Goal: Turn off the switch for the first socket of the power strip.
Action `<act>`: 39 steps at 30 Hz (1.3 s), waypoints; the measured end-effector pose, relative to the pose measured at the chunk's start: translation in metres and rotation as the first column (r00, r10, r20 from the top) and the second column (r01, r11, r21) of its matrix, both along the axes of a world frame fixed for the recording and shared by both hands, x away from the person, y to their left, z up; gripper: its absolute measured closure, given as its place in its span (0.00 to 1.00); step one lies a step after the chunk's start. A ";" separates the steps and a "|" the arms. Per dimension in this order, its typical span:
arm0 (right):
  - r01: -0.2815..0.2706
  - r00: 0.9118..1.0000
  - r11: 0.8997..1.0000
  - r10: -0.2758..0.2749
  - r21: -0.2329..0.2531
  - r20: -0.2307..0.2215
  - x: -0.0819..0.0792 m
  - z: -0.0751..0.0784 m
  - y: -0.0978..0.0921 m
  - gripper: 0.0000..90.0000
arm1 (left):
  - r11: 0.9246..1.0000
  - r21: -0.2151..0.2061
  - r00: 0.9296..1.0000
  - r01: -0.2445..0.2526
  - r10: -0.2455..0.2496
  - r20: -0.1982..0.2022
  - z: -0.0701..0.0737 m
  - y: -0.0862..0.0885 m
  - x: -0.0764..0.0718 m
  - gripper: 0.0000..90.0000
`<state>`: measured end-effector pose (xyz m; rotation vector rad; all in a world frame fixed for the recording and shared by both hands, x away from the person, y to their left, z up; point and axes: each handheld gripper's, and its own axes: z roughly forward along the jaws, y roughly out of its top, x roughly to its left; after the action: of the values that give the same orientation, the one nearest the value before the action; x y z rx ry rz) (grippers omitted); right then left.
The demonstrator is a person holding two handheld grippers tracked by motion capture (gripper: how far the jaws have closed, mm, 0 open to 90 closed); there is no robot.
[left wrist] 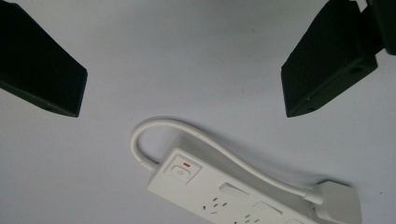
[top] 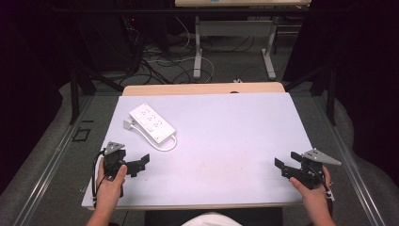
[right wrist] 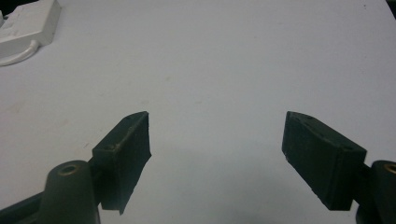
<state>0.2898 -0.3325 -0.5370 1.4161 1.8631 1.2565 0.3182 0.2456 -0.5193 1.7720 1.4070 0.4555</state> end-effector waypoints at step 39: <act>-0.022 1.000 1.000 0.021 -0.013 -0.005 0.003 -0.002 -0.001 0.25 | 0.997 -0.045 0.996 -0.070 0.068 -0.051 -0.028 0.031 0.006 0.01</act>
<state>0.2932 -0.3336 -0.5394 1.3973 1.8914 1.2496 0.3246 0.2767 -0.5472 1.7117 1.5052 0.4147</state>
